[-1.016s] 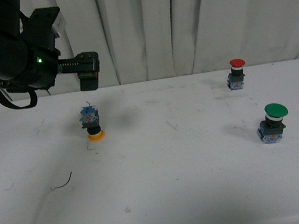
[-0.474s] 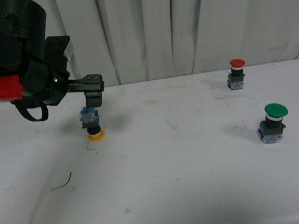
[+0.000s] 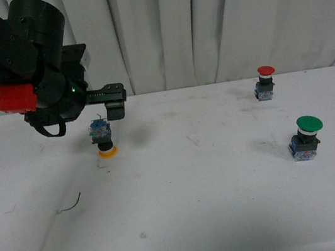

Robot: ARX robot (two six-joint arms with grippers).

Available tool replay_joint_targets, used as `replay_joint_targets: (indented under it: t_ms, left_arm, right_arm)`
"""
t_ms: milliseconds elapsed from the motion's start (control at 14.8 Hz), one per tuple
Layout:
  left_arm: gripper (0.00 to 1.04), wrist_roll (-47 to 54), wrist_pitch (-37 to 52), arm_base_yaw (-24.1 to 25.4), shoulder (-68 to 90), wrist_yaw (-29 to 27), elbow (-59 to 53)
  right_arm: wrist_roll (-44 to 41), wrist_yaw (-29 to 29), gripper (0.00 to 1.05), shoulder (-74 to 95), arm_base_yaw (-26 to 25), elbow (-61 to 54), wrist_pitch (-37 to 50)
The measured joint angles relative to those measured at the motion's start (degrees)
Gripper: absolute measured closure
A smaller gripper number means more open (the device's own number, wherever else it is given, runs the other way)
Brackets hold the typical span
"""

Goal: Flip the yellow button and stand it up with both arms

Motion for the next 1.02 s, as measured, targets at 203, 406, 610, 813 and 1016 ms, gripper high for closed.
replay_joint_targets:
  t_ms: [203, 406, 610, 813, 1016]
  left_arm:
    - [0.07, -0.11, -0.46, -0.26, 1.86, -0.28, 0.66]
    - [0.07, -1.03, -0.76, -0.24, 2.75, -0.81, 1.4]
    - [0.17, -1.09, -1.01, -0.24, 2.75, -0.76, 1.44]
    - [0.51, -1.53, -1.64, -0.24, 2.78, -0.15, 1.6]
    - [0.74, -1.66, -1.38, -0.44, 2.86, 0.61, 1.86]
  right_arm:
    - [0.0, 0.0, 0.06, 0.0, 0.0, 0.0, 0.0]
    - [0.0, 0.0, 0.06, 0.0, 0.0, 0.0, 0.0]
    - [0.0, 0.0, 0.06, 0.0, 0.0, 0.0, 0.0]
    - [0.0, 0.0, 0.06, 0.0, 0.0, 0.0, 0.0]
    - [0.0, 0.0, 0.06, 0.0, 0.0, 0.0, 0.0]
